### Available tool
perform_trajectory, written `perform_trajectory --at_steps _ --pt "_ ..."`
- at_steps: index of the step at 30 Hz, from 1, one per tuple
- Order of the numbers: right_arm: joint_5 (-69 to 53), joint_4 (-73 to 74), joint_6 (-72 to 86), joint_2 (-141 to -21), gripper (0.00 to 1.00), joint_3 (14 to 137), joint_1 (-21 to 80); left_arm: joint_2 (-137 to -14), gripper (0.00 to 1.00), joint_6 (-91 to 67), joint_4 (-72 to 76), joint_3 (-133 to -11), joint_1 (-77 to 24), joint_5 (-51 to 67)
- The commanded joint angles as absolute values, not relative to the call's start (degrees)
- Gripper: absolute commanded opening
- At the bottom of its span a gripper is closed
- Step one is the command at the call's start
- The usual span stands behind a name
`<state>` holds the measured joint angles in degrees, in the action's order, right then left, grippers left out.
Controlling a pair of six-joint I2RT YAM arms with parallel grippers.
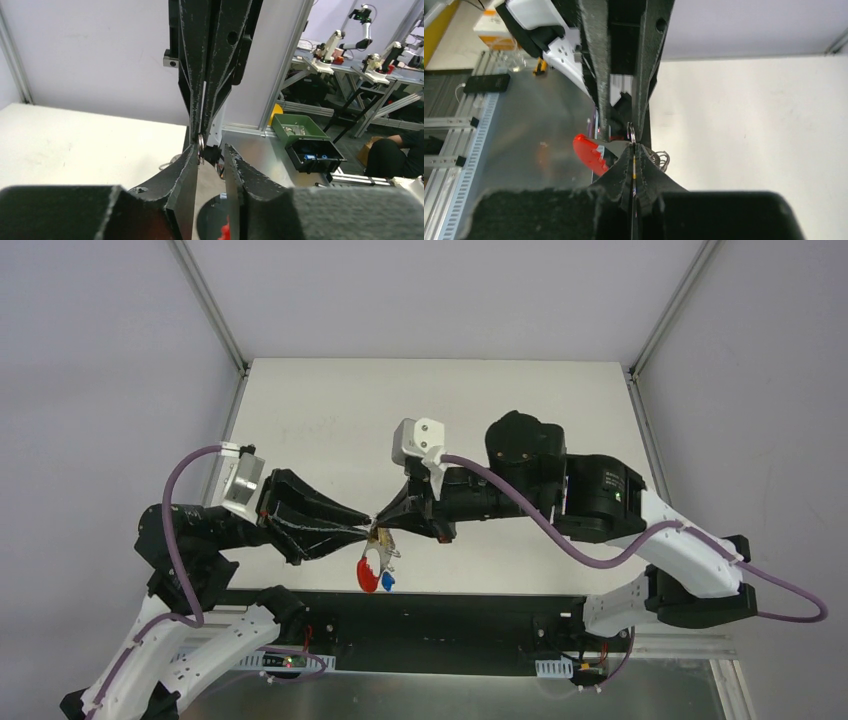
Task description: Put the keys on the keyring
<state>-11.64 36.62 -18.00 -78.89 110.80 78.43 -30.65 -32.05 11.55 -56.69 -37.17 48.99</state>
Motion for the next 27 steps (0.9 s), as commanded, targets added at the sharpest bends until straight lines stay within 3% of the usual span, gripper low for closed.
perform_trajectory --at_steps 1,9,23,27 --pt "-9.67 54.27 -16.26 -82.51 0.0 119.27 77.53 -27.59 0.27 -25.4 0.83 -59.55 -37.53 46.87" --pt "-12.55 62.57 -13.77 -84.09 0.0 120.18 75.19 -23.99 0.4 -19.55 -7.81 -60.73 -37.53 39.17" --pt "-14.43 69.38 -10.2 -85.96 0.0 116.49 66.0 -23.77 0.42 -17.14 -10.94 -58.73 -37.53 36.7" --pt "-9.16 71.15 -10.42 -88.95 0.0 116.45 64.02 -24.11 0.42 -15.64 -12.5 -58.8 -37.53 36.22"
